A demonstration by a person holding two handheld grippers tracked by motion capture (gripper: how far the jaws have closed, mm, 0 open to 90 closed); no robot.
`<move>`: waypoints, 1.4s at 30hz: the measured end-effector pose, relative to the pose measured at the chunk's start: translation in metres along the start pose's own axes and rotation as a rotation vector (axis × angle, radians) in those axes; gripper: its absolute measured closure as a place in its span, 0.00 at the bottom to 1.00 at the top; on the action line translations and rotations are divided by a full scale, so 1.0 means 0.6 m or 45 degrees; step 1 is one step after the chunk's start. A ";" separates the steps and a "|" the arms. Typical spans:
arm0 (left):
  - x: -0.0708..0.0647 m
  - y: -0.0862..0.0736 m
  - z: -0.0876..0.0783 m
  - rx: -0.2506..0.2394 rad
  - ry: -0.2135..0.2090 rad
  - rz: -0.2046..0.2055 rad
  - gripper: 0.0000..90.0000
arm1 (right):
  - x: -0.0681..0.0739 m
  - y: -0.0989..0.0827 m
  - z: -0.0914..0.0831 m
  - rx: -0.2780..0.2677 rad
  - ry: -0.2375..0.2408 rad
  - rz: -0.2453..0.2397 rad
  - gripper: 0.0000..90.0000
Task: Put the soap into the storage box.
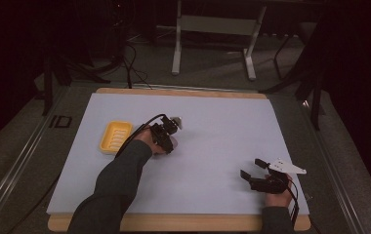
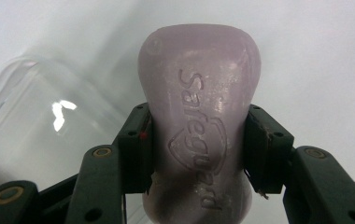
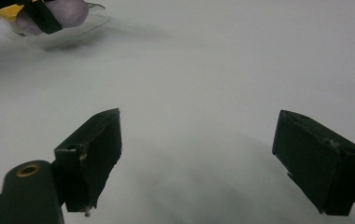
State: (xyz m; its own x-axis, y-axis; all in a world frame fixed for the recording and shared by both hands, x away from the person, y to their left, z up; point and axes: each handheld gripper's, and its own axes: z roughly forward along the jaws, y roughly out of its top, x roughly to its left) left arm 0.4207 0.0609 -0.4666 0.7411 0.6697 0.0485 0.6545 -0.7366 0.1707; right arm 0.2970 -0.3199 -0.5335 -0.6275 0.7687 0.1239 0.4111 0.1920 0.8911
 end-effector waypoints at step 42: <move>0.213 -0.156 0.017 0.084 0.121 -0.653 0.55 | 0.000 0.000 0.000 -0.002 -0.005 -0.006 0.17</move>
State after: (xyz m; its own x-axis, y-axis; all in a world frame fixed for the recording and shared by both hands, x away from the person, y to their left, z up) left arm 0.4556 0.2143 -0.4865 0.3079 0.9492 0.0646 0.9400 -0.3140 0.1334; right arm 0.2968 -0.3197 -0.5336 -0.6264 0.7705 0.1181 0.4073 0.1943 0.8924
